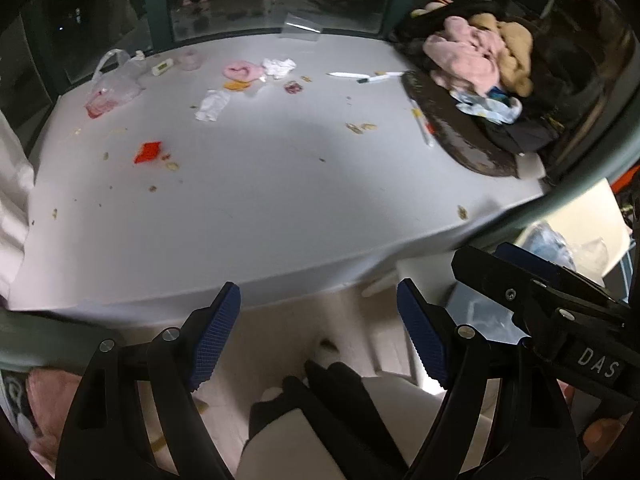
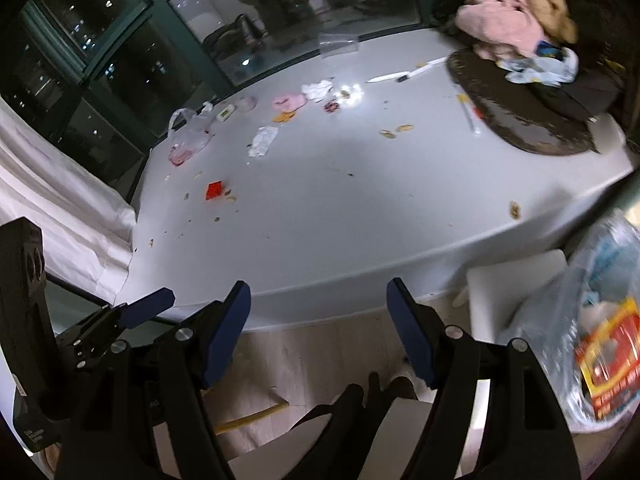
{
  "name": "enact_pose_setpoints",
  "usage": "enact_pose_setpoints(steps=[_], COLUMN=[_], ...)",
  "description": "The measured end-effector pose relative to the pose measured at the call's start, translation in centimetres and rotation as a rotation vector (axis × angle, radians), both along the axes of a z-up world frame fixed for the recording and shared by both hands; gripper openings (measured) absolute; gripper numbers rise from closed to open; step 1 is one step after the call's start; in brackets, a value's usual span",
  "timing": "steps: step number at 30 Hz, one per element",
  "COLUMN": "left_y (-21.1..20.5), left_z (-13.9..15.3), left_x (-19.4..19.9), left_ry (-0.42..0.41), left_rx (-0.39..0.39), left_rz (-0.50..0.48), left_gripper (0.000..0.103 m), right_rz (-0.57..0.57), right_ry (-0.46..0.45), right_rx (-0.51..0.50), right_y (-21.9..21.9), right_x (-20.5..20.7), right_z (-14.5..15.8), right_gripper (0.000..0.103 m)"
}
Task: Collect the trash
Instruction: 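Move both open tools back over the table toward the pink fuzzy item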
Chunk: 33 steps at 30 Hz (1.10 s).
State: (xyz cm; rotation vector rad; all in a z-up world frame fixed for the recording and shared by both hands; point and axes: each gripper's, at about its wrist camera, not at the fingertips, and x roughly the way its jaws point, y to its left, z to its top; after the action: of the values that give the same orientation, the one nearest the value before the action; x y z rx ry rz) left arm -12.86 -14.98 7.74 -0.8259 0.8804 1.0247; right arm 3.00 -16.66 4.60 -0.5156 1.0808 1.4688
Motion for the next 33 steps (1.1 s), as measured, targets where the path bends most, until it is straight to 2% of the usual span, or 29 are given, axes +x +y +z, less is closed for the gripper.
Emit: enact_pose_setpoints(steps=[5, 10, 17, 26, 33], left_y=[4.7, 11.0, 18.7, 23.5, 26.2], left_z=[0.4, 1.0, 0.7, -0.5, -1.3], left_x=[-0.4, 0.3, 1.6, 0.5, -0.7], left_ry=[0.004, 0.049, 0.094, 0.097, 0.088], left_rx=[0.027, 0.062, 0.042, 0.010, -0.001], left_rz=[0.035, 0.053, 0.094, 0.179, 0.178], left_gripper=[0.078, 0.078, 0.078, 0.078, 0.078], right_rz=[0.036, 0.075, 0.137, 0.215, 0.215], right_ry=[-0.011, -0.001, 0.020, 0.011, -0.004], right_rx=[0.036, 0.078, 0.076, 0.045, 0.029], right_y=[4.9, 11.1, 18.9, 25.1, 28.1], right_x=[-0.7, -0.3, 0.3, -0.6, -2.1], right_z=[0.5, 1.1, 1.2, 0.8, 0.3], right_gripper=[0.068, 0.068, 0.068, 0.068, 0.068])
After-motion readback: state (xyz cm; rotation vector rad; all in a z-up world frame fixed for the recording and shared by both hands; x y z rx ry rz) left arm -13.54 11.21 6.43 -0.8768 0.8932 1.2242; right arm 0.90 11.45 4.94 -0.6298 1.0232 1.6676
